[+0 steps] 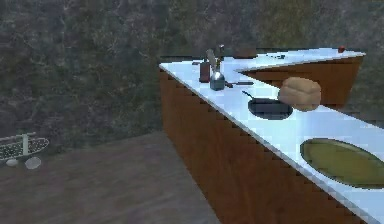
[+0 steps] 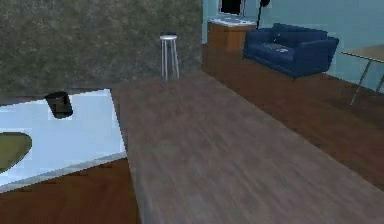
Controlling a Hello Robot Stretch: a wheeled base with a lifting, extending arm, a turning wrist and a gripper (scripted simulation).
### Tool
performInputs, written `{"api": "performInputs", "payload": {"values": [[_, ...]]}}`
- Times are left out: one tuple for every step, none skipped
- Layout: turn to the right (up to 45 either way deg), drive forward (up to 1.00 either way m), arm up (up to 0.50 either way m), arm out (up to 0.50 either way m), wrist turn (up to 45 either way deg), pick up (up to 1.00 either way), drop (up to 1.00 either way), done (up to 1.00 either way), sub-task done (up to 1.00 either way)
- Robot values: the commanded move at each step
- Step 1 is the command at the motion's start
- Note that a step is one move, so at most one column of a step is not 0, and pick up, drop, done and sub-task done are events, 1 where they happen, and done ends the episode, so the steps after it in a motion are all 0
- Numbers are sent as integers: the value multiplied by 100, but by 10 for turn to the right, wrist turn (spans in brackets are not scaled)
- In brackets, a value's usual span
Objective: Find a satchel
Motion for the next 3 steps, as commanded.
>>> {"api": "performInputs", "payload": {"values": [[0,70,0,0,0,0,0,0,0],[150,0,0,0,0,0,0,0,0],[0,0,0,0,0,0,0,100,0]]}}
